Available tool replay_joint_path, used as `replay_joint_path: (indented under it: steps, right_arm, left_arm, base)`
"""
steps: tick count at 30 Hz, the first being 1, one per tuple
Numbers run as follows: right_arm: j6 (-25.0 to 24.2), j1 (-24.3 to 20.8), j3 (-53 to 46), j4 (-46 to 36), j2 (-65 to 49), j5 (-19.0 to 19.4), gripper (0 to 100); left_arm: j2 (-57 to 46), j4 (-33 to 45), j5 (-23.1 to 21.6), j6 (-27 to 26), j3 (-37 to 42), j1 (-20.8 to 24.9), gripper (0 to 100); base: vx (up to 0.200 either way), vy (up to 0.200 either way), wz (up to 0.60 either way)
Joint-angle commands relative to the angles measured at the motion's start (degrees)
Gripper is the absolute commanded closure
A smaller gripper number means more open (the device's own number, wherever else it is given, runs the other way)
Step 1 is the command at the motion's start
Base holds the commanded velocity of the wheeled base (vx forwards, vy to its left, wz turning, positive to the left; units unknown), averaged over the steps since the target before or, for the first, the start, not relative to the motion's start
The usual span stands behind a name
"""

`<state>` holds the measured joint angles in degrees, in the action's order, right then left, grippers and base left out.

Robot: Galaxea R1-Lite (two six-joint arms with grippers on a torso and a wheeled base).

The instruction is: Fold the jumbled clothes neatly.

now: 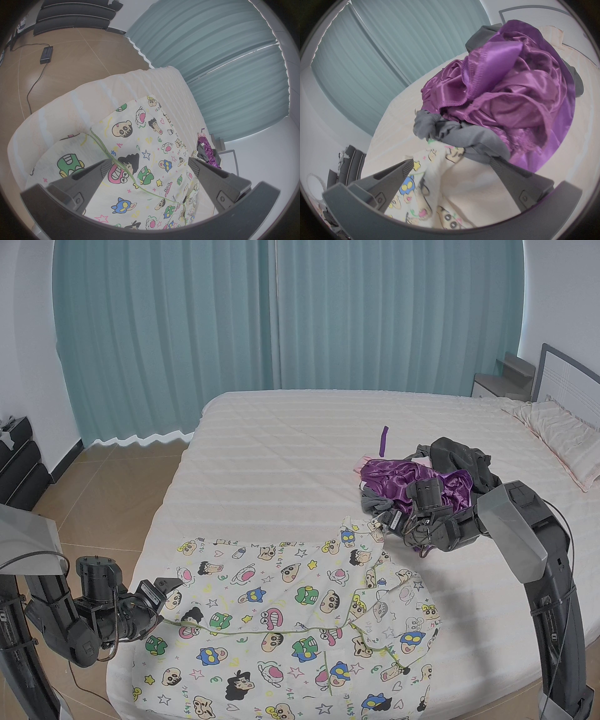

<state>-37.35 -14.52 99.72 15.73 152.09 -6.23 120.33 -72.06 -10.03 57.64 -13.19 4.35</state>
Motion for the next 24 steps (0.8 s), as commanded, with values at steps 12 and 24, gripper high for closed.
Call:
replay_joint_path:
  steps: [12,24]
  right_arm:
    - [15.7,1.4,-22.9,12.4,-9.6,6.8,0]
    - [17.8,0.9,-23.3,14.5,-7.6,6.0,0]
  left_arm:
    - [0.1,0.0,0.1,0.0,0.0,0.1,0]
    - [0.0,0.0,0.1,0.0,0.1,0.1,0]
  base:
    - [0.000,0.000,0.00]
    - [0.000,0.000,0.00]
